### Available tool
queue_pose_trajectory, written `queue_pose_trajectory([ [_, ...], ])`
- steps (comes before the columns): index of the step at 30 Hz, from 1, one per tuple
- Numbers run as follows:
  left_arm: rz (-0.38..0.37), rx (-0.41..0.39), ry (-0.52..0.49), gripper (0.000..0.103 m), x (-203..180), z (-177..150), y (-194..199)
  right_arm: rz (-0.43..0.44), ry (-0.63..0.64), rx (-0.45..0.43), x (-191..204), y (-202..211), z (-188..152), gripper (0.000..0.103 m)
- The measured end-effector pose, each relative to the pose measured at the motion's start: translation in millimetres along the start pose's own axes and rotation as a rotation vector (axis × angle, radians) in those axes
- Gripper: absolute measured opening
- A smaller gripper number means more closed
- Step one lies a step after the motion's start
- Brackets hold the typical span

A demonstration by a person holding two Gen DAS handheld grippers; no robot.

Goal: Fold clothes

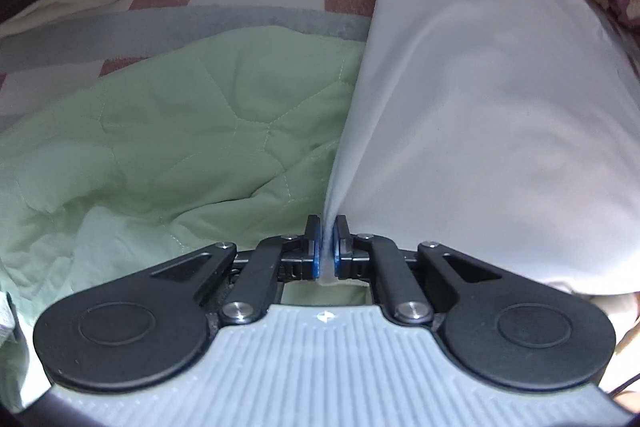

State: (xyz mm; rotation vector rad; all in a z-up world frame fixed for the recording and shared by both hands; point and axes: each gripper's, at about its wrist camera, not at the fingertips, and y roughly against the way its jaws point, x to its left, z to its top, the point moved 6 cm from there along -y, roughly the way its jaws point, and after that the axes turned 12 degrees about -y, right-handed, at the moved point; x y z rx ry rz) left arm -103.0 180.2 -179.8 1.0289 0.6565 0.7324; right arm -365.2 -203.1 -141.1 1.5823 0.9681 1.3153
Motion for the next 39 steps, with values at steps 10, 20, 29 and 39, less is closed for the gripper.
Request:
queue_pose_trajectory([
  [10, 0.070, -0.013, -0.130, 0.026, 0, 20, 30, 0.188, 0.055, -0.274, 35, 99, 79, 0.043],
  [20, 0.194, -0.240, -0.093, 0.033, 9, 129, -1, 0.265, 0.072, -0.553, 73, 88, 221, 0.043],
  [29, 0.210, -0.302, -0.083, 0.035, -12, 169, -39, 0.067, 0.214, -0.666, 132, 45, 284, 0.043],
  [39, 0.151, -0.314, -0.042, 0.036, -11, 167, -40, 0.042, 0.285, -0.689, 147, 30, 292, 0.043],
])
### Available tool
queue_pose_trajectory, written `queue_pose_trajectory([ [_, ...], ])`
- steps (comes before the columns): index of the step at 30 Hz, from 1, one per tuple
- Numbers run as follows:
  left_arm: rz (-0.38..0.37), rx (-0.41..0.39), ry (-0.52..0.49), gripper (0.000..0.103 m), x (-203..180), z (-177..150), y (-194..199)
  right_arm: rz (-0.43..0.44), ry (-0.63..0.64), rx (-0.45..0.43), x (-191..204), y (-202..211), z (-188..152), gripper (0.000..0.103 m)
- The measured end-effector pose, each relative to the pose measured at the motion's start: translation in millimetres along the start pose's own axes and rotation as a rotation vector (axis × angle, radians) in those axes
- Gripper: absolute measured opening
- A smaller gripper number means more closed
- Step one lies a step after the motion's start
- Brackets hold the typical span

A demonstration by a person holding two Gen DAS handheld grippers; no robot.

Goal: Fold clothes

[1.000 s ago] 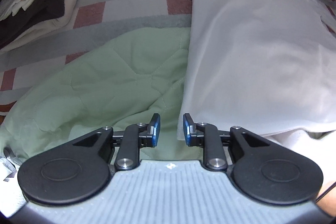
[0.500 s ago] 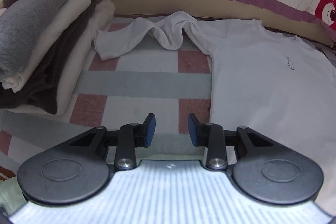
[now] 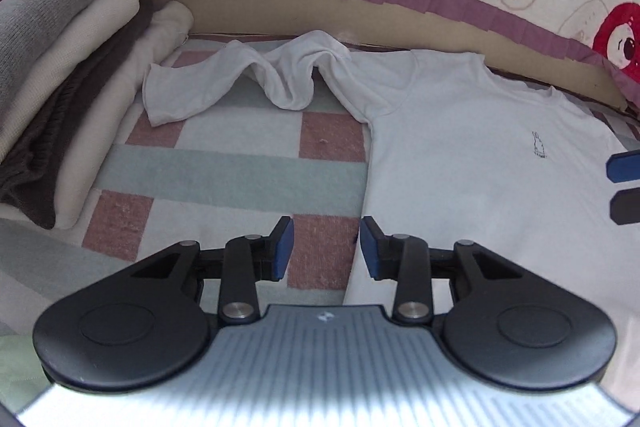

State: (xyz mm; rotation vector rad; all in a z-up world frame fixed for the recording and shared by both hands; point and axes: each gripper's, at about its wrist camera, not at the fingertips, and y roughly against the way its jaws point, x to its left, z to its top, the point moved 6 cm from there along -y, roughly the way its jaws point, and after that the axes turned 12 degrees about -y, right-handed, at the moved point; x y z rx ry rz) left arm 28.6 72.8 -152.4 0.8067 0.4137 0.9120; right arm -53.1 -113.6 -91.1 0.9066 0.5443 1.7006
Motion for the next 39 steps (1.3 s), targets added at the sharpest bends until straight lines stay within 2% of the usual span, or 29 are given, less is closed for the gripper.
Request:
queue_pose_trajectory([
  [3, -0.033, -0.044, 0.061, 0.041, 15, 5, -1, -0.006, 0.026, -0.051, 0, -11, 10, 0.043],
  [6, -0.052, -0.081, 0.145, 0.041, 36, 12, -17, -0.012, 0.050, -0.123, -2, -33, 23, 0.049],
  [8, -0.064, -0.111, 0.208, 0.042, 51, 18, -29, -0.024, 0.040, -0.170, -6, -56, 35, 0.050],
  [11, -0.096, -0.207, 0.329, 0.054, 75, 28, -51, -0.031, 0.027, -0.231, -13, -95, 51, 0.050],
  [12, -0.083, -0.214, 0.354, 0.057, 80, 31, -61, -0.048, 0.021, -0.245, -16, -110, 54, 0.051],
  [14, -0.046, -0.194, 0.374, 0.057, 89, 38, -83, -0.111, 0.000, -0.228, -25, -139, 53, 0.051],
  [16, -0.027, -0.171, 0.381, 0.057, 95, 47, -103, -0.143, -0.080, -0.168, -39, -159, 48, 0.051],
  [18, -0.022, -0.162, 0.427, 0.057, 103, 57, -121, -0.114, -0.185, -0.145, -50, -161, 41, 0.051],
  [21, -0.046, -0.176, 0.521, 0.059, 112, 70, -139, -0.117, -0.216, -0.152, -60, -156, 34, 0.051],
  [23, -0.075, -0.179, 0.594, 0.064, 116, 77, -151, -0.120, -0.233, -0.158, -67, -152, 28, 0.051],
  [25, -0.077, -0.160, 0.622, 0.064, 117, 85, -164, -0.117, -0.265, -0.159, -75, -150, 25, 0.051],
  [32, 0.050, -0.156, 0.566, 0.065, 140, 104, -176, -0.121, -0.298, -0.149, -91, -157, 17, 0.051],
  [34, 0.087, -0.156, 0.549, 0.059, 147, 110, -179, -0.114, -0.298, -0.146, -92, -160, 15, 0.051],
  [35, 0.106, -0.155, 0.540, 0.029, 150, 113, -181, -0.114, -0.298, -0.149, -92, -162, 13, 0.051],
  [36, 0.125, -0.155, 0.531, 0.005, 154, 116, -182, -0.113, -0.298, -0.153, -92, -164, 10, 0.051],
  [39, 0.219, -0.232, 0.373, 0.004, 161, 136, -154, -0.111, -0.278, -0.174, -91, -168, 6, 0.052],
])
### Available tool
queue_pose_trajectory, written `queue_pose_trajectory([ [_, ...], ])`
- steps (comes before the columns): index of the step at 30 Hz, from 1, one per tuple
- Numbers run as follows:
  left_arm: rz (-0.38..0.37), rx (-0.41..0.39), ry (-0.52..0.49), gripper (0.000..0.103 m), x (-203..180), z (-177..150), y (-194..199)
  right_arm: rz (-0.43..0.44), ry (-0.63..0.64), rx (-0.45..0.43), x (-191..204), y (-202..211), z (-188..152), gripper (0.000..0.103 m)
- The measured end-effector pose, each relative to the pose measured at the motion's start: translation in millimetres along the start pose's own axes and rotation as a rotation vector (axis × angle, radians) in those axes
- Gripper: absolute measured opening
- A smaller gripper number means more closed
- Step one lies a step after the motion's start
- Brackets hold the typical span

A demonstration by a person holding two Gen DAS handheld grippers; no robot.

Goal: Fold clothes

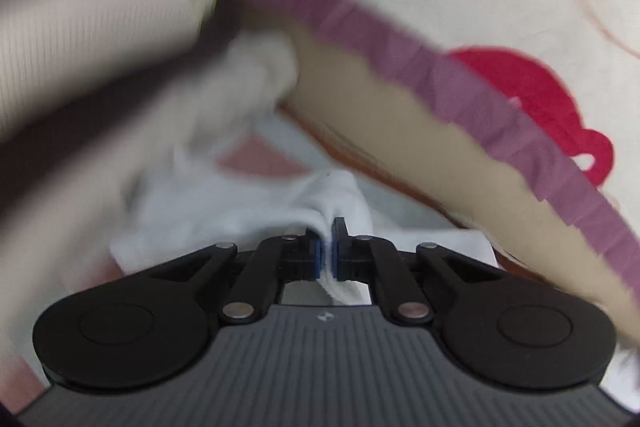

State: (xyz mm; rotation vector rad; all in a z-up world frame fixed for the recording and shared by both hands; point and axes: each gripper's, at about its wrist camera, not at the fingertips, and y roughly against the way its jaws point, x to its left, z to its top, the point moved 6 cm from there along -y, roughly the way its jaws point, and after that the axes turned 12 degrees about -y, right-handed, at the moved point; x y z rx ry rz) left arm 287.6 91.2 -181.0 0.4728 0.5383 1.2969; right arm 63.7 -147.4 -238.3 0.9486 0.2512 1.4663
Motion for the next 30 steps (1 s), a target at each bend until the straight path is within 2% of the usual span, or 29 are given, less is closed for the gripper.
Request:
queue_pose_trajectory([
  [3, 0.066, -0.160, -0.093, 0.004, 10, 36, 37, 0.005, 0.051, -0.022, 2, 0, -4, 0.052],
  [6, 0.116, -0.306, -0.143, 0.004, 20, 67, 73, 0.009, 0.101, -0.039, 3, 1, -8, 0.052],
  [8, 0.155, -0.344, -0.164, 0.004, 25, 80, 85, 0.004, 0.111, -0.043, 4, 1, -8, 0.052],
  [13, 0.248, -0.303, -0.227, 0.004, 30, 77, 81, -0.022, 0.179, -0.015, 9, 1, -10, 0.052],
  [15, 0.271, -0.281, -0.223, 0.004, 33, 72, 76, -0.017, 0.190, -0.007, 8, 3, -11, 0.052],
  [20, 0.315, -0.239, -0.164, 0.004, 44, 61, 69, 0.041, 0.105, 0.041, -3, 16, -14, 0.053],
  [27, 0.193, -0.293, -0.158, 0.004, 10, 57, 87, 0.113, 0.040, 0.148, -39, 62, -33, 0.054],
  [30, 0.139, -0.317, -0.156, 0.004, -5, 56, 95, 0.133, -0.055, 0.157, -69, 84, -34, 0.054],
])
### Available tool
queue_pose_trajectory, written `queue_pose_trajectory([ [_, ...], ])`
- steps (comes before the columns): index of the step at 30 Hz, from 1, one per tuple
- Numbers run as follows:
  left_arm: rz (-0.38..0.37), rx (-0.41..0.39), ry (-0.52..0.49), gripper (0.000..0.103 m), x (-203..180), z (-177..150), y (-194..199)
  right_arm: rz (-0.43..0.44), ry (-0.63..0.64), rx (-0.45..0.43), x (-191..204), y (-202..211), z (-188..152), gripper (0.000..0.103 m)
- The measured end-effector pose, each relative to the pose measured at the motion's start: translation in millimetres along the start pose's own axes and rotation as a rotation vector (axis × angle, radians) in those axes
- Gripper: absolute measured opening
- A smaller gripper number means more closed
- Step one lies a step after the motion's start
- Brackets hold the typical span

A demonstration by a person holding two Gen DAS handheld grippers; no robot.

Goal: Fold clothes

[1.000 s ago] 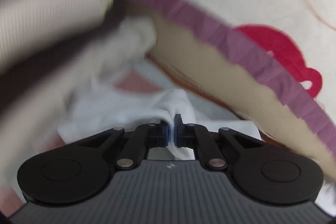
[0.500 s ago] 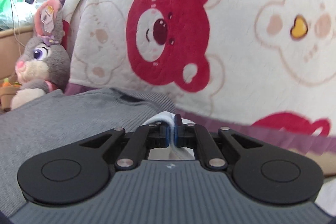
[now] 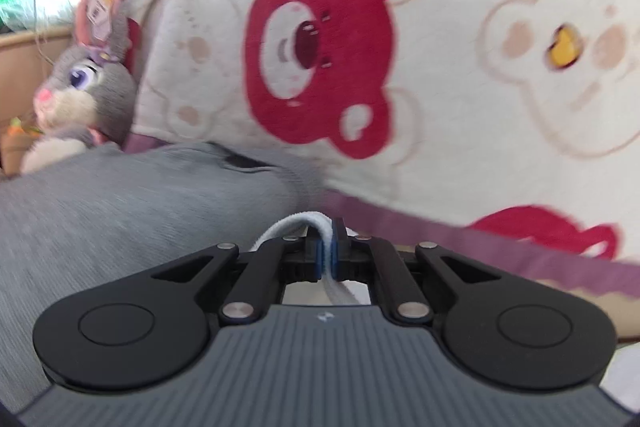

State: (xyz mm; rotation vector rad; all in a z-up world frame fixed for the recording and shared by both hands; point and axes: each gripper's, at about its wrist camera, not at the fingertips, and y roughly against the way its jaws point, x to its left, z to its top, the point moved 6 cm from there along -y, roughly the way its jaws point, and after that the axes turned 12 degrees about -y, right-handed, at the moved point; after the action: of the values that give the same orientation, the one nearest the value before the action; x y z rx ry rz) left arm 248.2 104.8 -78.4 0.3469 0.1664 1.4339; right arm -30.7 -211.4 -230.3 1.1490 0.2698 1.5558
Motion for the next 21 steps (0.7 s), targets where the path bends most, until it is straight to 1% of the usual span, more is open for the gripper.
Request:
queue_pose_trajectory([
  [2, -0.034, -0.018, 0.008, 0.004, -9, 3, 7, 0.010, -0.063, -0.020, -18, 20, 1, 0.054],
  [5, -0.150, -0.058, 0.023, 0.004, -44, 8, 31, -0.004, -0.136, -0.069, -45, 49, 3, 0.054],
  [8, -0.287, -0.090, 0.018, 0.004, -88, 13, 61, -0.045, -0.190, -0.122, -71, 74, 3, 0.054],
  [12, -0.508, -0.125, -0.027, 0.004, -155, 7, 110, -0.037, -0.318, -0.168, -105, 89, -1, 0.054],
  [13, -0.596, -0.104, -0.010, 0.004, -172, 0, 119, -0.034, -0.362, -0.177, -114, 91, -2, 0.054],
  [14, -0.670, -0.056, 0.020, 0.004, -186, -13, 125, -0.027, -0.411, -0.184, -122, 91, -4, 0.054],
  [15, -0.712, 0.001, 0.033, 0.004, -198, -28, 129, -0.019, -0.454, -0.182, -129, 89, -6, 0.054],
  [16, -0.745, 0.060, 0.039, 0.004, -210, -44, 133, -0.011, -0.495, -0.180, -136, 87, -7, 0.054],
  [18, -0.794, 0.132, -0.002, 0.004, -232, -76, 142, -0.007, -0.538, -0.178, -143, 82, -7, 0.054],
  [19, -0.817, 0.166, -0.026, 0.004, -243, -92, 147, 0.001, -0.539, -0.183, -144, 80, -6, 0.054],
  [21, -0.819, 0.191, -0.109, 0.004, -261, -120, 163, 0.009, -0.540, -0.191, -143, 79, -6, 0.054],
])
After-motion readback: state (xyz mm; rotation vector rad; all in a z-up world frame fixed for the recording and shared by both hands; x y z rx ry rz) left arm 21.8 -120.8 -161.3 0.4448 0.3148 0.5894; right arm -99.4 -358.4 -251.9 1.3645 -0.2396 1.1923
